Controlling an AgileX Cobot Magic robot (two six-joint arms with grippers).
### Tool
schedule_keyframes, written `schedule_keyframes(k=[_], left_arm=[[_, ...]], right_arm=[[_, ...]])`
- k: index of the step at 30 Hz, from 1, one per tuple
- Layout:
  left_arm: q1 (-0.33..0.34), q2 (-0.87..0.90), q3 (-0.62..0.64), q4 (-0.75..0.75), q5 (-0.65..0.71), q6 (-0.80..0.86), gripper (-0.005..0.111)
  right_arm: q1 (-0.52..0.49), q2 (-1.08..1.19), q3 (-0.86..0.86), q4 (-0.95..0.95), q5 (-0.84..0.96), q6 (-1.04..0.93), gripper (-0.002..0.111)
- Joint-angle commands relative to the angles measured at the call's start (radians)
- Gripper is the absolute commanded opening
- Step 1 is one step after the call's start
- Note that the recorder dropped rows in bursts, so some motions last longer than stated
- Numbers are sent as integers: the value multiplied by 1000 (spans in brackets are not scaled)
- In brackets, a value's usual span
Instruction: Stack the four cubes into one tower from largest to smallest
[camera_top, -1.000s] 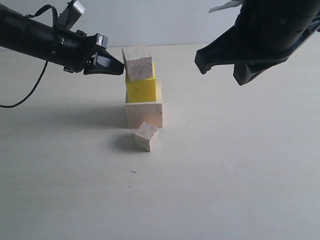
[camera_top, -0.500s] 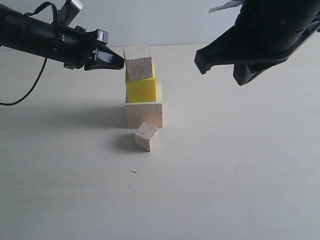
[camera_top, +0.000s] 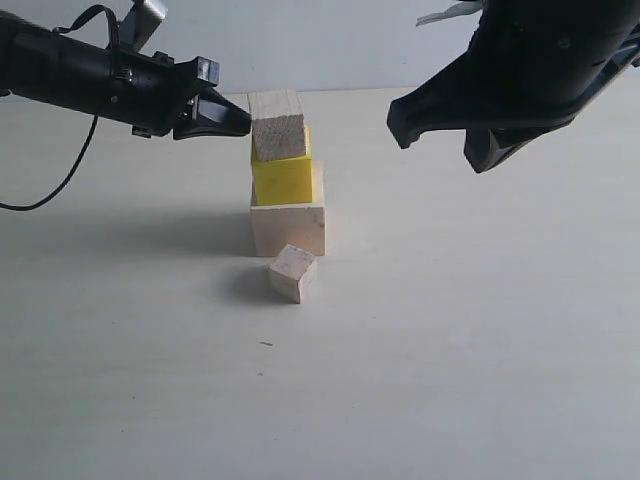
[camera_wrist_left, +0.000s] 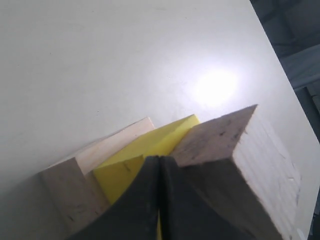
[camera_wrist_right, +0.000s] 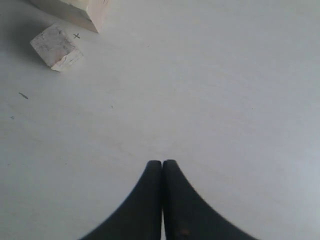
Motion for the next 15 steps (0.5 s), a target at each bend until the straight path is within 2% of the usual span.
schedule_keyframes(k=[1, 15], left_arm=[[-6, 3, -6, -25, -4, 19, 0], [-6, 6, -6, -34, -8, 32, 0]], right_arm=[[2, -12, 5, -3, -4, 5, 0], [2, -12, 5, -3, -4, 5, 0]])
